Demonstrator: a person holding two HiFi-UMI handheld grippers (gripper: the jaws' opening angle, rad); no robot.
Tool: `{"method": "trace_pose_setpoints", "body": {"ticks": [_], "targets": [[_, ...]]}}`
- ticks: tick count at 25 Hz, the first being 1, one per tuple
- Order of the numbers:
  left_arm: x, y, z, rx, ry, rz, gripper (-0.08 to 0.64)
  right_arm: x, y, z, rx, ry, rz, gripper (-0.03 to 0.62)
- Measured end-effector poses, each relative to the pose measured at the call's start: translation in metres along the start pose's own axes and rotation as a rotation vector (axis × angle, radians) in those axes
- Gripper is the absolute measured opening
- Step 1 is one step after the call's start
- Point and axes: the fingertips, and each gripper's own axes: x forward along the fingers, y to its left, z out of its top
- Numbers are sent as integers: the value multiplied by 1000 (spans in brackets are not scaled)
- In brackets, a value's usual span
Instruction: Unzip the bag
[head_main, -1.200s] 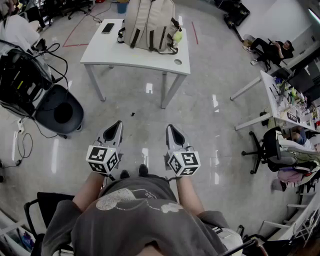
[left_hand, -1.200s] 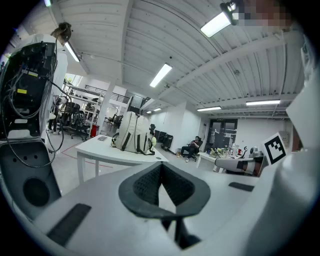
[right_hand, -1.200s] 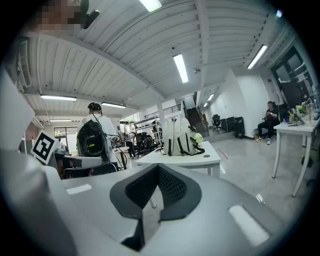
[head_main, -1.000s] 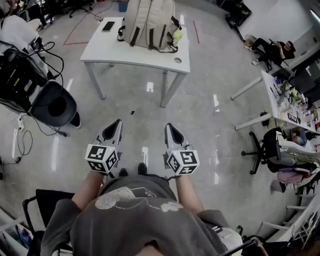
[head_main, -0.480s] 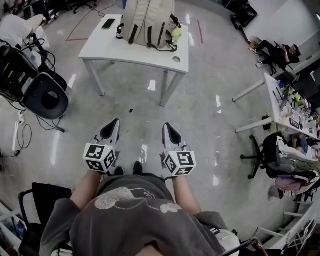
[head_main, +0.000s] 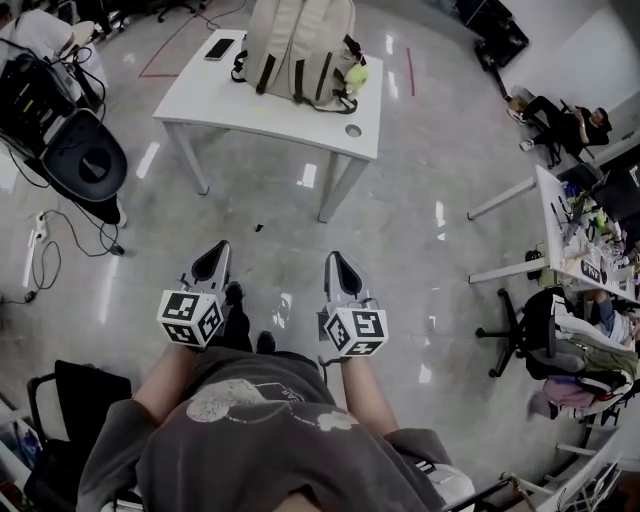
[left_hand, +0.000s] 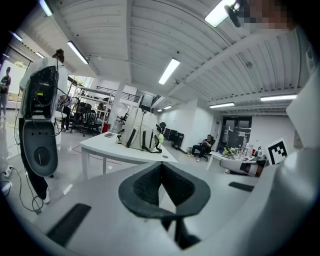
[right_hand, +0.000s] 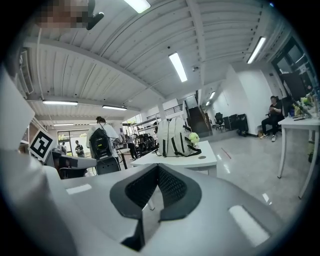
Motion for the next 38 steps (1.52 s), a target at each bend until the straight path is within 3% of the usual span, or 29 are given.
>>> {"method": "trace_pose_setpoints", "body": {"ticks": [9,18,30,38], "targets": [[65,23,7,-6,15,-27,6,48,-37,-1,17,23,-52,0],[166,66,41,1,23,-95,6,139,-61,17,17,35,-103,0],[273,164,102,0,4,-134,6,283,-70,59,-10,18,-154,0],[316,198,125,24,-16,-172,6,345,-82,63,8,3,-202,0]]}}
